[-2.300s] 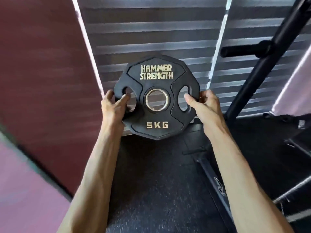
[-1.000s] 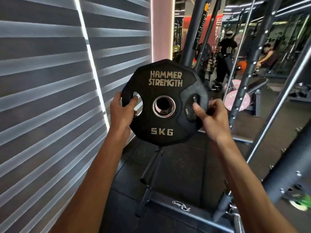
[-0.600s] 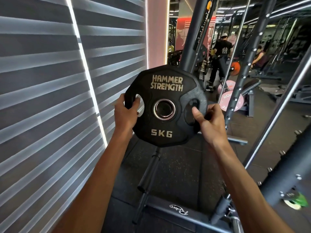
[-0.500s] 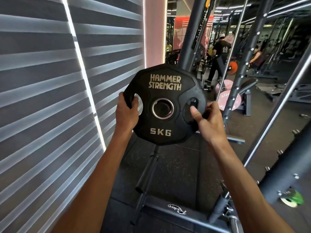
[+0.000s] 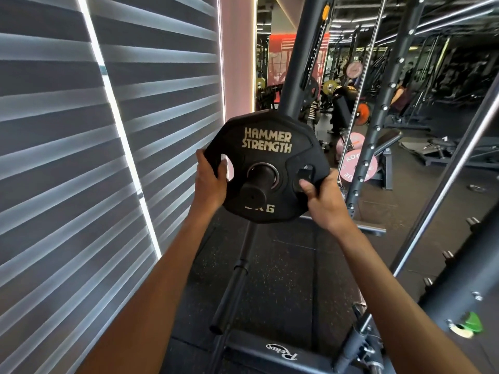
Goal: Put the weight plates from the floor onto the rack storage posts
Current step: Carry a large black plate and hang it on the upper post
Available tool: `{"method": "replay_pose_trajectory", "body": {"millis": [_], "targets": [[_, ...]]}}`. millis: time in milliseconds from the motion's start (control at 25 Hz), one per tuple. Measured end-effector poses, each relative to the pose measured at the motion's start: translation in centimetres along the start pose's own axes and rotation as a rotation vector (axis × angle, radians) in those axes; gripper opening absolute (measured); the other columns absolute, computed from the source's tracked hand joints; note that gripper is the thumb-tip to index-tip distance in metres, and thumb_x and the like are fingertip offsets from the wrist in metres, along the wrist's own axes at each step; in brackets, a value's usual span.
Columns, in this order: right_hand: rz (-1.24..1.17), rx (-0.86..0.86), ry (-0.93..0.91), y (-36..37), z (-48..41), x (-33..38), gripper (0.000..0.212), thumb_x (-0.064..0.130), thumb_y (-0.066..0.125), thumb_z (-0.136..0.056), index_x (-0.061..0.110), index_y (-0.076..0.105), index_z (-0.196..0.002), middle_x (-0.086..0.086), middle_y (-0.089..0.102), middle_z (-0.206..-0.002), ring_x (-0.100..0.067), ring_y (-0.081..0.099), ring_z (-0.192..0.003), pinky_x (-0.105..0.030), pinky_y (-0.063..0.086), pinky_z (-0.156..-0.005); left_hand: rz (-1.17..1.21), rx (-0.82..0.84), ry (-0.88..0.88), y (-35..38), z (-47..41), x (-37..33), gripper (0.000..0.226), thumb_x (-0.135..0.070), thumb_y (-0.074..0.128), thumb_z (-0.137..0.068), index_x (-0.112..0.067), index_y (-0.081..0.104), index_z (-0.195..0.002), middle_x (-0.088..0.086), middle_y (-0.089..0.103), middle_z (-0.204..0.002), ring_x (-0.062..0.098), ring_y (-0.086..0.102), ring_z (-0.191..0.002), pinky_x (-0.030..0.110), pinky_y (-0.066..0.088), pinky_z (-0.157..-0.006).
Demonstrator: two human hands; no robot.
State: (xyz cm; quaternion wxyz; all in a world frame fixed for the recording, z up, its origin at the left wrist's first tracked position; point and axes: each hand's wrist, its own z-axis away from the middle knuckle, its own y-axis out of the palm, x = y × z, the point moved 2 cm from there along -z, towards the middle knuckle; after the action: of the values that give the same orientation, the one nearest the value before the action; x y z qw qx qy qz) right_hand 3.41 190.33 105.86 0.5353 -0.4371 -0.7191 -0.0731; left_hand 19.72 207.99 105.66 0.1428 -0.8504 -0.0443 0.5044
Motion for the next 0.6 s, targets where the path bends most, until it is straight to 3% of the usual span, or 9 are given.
{"method": "replay_pose_trajectory", "body": {"millis": [160, 440, 600], "targets": [[0.017, -0.015, 0.027, 0.1, -2.7, -1.0, 0.04, 0.008, 0.055, -0.098, -0.005, 0.031, -0.128, -0.005, 0.048, -0.112, -0.015, 0.044, -0.108, -0.015, 0.031, -0.082, -0.015, 0.026, -0.008, 1.7, -2.2, -0.1, 0.051, -0.031, 0.048, -0.101, -0.017, 0.026, -0.144, 0.007, 0.048, -0.143, 0.029, 0.053, -0.129, 0.033, 0.047, -0.101], [0.019, -0.009, 0.105, 0.3, -6.8, -2.5, 0.039, 0.009, 0.054, -0.099, -0.004, 0.031, -0.128, -0.006, 0.049, -0.114, -0.015, 0.045, -0.11, -0.021, 0.032, -0.09, 0.007, 0.116, 0.008, 4.2, -5.6, 0.6, 0.048, -0.028, 0.048, -0.102, -0.017, 0.026, -0.142, 0.007, 0.048, -0.141, 0.029, 0.054, -0.127, 0.035, 0.05, -0.098], [0.002, -0.016, 0.114, 0.5, -7.9, -3.2, 0.039, 0.007, 0.054, -0.099, -0.004, 0.031, -0.128, -0.005, 0.048, -0.115, -0.014, 0.045, -0.111, -0.015, 0.031, -0.087, 0.007, 0.15, 0.018, 5.1, -7.0, 0.8, 0.048, -0.025, 0.048, -0.102, -0.016, 0.025, -0.144, 0.006, 0.047, -0.142, 0.028, 0.053, -0.129, 0.035, 0.048, -0.1]]}}
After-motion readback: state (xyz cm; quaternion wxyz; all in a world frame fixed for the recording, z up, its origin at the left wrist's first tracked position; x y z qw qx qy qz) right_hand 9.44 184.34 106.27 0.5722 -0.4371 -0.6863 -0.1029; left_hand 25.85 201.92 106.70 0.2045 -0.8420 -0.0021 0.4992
